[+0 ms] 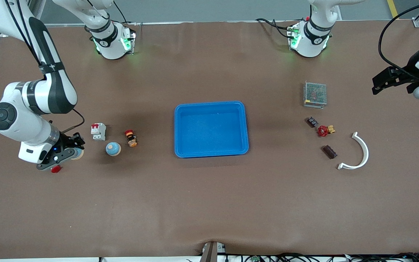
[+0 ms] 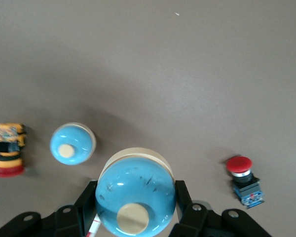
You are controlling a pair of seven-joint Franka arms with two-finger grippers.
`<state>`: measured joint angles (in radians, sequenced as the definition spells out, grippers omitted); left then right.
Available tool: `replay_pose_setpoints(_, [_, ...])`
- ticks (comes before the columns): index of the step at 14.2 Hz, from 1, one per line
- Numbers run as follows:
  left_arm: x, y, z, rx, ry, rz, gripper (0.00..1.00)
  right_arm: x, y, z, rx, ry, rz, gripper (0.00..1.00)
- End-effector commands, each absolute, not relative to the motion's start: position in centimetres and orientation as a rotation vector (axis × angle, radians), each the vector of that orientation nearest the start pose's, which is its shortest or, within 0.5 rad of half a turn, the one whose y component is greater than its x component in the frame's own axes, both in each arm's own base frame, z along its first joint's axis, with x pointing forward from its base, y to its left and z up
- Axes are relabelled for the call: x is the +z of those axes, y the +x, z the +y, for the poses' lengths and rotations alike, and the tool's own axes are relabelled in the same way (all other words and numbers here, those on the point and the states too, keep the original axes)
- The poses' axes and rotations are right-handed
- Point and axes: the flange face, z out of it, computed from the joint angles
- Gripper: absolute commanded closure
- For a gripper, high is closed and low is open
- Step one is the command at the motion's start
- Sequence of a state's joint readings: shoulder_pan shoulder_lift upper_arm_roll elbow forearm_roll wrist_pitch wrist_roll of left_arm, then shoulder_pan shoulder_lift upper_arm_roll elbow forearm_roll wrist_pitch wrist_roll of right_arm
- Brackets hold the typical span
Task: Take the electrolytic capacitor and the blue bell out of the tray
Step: 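Lower the bell beside the first bell and open the right gripper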
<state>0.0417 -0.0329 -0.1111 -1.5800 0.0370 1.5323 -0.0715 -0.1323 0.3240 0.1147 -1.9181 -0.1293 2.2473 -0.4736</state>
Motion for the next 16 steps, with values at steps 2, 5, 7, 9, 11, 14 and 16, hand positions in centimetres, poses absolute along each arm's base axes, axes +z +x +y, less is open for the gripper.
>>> replay_pose_setpoints(2, [64.0,53.4,-3.7,0.024,-3.114,0.005,0.0,32.7,60.9,-5.2,-0.016,-3.094,-0.965,1.0])
replay_pose_setpoints(5, [63.9,53.5,-3.4,0.03,-3.122,0.008,0.0,31.7,60.9,-6.1,-0.024,-3.103,-1.007,1.0])
replay_pose_setpoints(7, [63.6,53.6,-3.5,0.039,-3.122,0.004,0.0,30.2,61.0,-6.7,-0.023,-3.103,-1.008,1.0])
replay_pose_setpoints(9, [63.2,53.8,-3.7,0.051,-3.12,0.023,0.0,28.2,60.7,-6.9,-0.032,-3.095,-1.002,1.0])
replay_pose_setpoints(11, [63.1,53.8,-3.6,0.051,-3.12,0.021,0.0,26.1,60.3,-7.7,-0.037,-3.093,-0.979,1.0])
replay_pose_setpoints(14, [63.0,53.9,-3.7,0.051,-3.122,0.021,0.0,23.6,60.0,-8.9,0.008,-3.083,-0.938,1.0])
replay_pose_setpoints(16, [62.7,54.1,-3.7,0.051,-3.122,0.023,0.0,22.6,59.6,-9.6,0.031,-3.081,-0.897,1.0])
